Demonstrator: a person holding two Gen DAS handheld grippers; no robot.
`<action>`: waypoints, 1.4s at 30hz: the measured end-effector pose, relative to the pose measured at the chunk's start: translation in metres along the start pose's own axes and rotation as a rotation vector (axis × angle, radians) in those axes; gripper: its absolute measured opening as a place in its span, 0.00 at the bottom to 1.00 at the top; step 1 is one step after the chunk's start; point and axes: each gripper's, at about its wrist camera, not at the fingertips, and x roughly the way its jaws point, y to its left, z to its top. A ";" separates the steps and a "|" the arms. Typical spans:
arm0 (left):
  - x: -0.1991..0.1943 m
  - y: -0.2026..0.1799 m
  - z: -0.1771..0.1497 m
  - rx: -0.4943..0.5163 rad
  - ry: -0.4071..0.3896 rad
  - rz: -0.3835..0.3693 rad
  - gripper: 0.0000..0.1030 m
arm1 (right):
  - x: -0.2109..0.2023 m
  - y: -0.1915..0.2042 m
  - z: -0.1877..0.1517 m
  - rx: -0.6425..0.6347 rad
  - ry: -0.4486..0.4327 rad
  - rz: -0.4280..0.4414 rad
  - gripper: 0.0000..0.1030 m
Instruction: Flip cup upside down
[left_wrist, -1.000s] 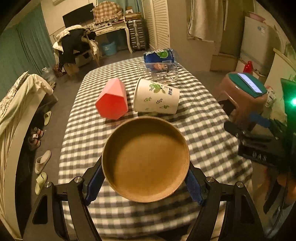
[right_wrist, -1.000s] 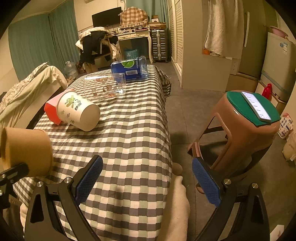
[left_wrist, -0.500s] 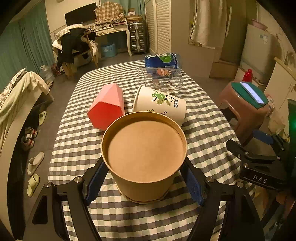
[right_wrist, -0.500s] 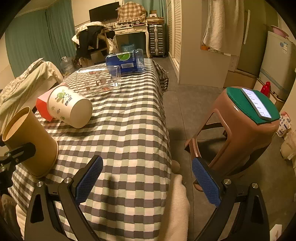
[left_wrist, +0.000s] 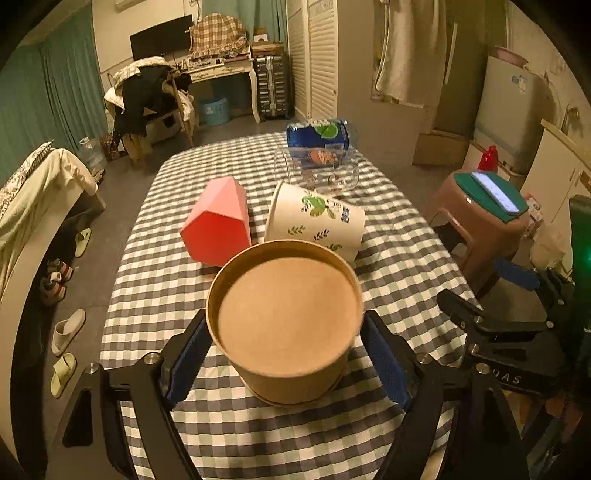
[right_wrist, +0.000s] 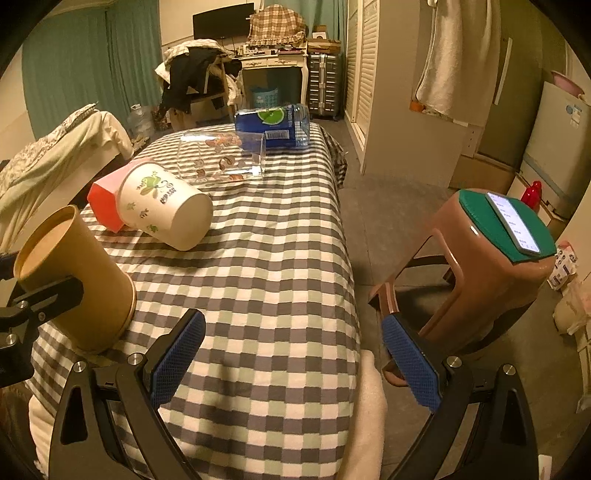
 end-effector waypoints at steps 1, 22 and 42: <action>-0.002 0.001 0.000 -0.003 -0.006 -0.004 0.81 | -0.003 0.002 0.000 -0.002 -0.005 -0.003 0.95; -0.088 0.043 -0.001 -0.177 -0.291 0.076 0.93 | -0.107 0.032 0.007 -0.058 -0.260 0.015 0.95; -0.099 0.074 -0.040 -0.247 -0.329 0.213 1.00 | -0.119 0.052 0.006 -0.055 -0.333 0.051 1.00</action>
